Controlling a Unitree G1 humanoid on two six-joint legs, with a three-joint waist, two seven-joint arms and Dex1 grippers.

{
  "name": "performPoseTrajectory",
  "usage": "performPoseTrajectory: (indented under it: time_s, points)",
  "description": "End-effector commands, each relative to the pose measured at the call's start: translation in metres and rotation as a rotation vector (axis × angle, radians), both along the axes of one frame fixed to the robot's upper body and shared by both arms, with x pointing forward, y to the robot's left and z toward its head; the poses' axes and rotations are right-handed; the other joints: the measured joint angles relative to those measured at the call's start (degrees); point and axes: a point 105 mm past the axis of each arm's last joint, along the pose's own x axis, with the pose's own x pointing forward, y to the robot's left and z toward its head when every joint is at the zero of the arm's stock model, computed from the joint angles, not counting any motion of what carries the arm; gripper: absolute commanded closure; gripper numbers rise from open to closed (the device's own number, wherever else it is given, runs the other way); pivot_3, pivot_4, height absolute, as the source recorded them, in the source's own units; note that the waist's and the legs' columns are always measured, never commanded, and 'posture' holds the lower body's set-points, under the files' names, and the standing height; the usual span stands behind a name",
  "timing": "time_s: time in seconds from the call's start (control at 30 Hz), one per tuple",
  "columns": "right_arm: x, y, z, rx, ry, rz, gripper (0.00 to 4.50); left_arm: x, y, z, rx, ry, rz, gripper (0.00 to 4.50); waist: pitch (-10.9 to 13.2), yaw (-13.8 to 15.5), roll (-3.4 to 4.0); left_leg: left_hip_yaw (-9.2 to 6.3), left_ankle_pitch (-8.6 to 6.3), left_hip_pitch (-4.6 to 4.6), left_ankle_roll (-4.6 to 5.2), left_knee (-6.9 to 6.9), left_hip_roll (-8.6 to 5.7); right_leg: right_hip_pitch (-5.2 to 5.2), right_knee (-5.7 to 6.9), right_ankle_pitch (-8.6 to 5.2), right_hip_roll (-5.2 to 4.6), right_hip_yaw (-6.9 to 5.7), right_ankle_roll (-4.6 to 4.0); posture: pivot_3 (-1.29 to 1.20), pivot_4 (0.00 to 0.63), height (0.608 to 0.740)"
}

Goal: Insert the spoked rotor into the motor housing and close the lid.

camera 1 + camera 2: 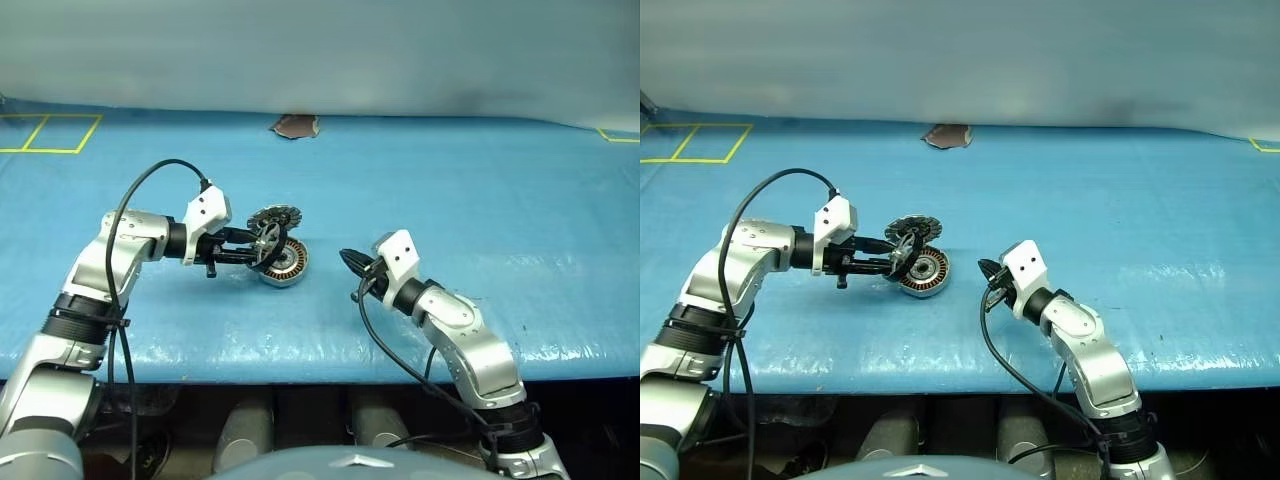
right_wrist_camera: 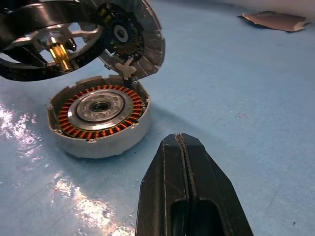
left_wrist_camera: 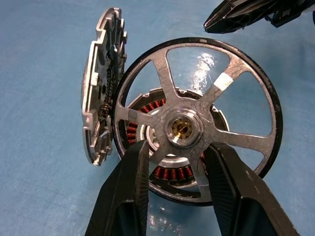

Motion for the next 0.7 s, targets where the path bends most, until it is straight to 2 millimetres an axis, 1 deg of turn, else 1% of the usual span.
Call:
performPoseTrajectory:
  time_s: [0.03, 0.33, 0.7]
  points:
    - [-0.01, 0.015, 0.018, 0.052, -0.075, 0.108, 4.5, 0.005, -0.008, 0.007, 0.006, -0.048, -0.035, 3.09, 0.0, 0.02, 0.0, 0.0, 0.0, 0.0, 0.0, 0.01, 0.0, 0.0, 0.0, 0.0, 0.0, 0.0, 0.0, 0.0, 0.15, 0.74]
    - [-0.012, 0.023, 0.011, 0.069, -0.057, 0.164, 4.5, 0.014, -0.02, 0.003, 0.031, -0.072, -0.069, 3.09, 0.01, 0.12, -0.01, -0.01, 0.0, 0.0, 0.01, 0.17, -0.01, 0.07, 0.02, 0.04, 0.01, 0.01, 0.07, 0.0, 0.15, 0.74]
    - [-0.015, 0.028, 0.005, 0.072, -0.05, 0.207, 4.5, 0.021, -0.025, 0.002, 0.109, -0.119, -0.111, 3.09, 0.01, 0.21, -0.01, -0.02, 0.0, 0.0, 0.01, 0.17, -0.02, 0.08, 0.02, 0.06, 0.01, 0.01, 0.1, 0.0, 0.15, 0.74]
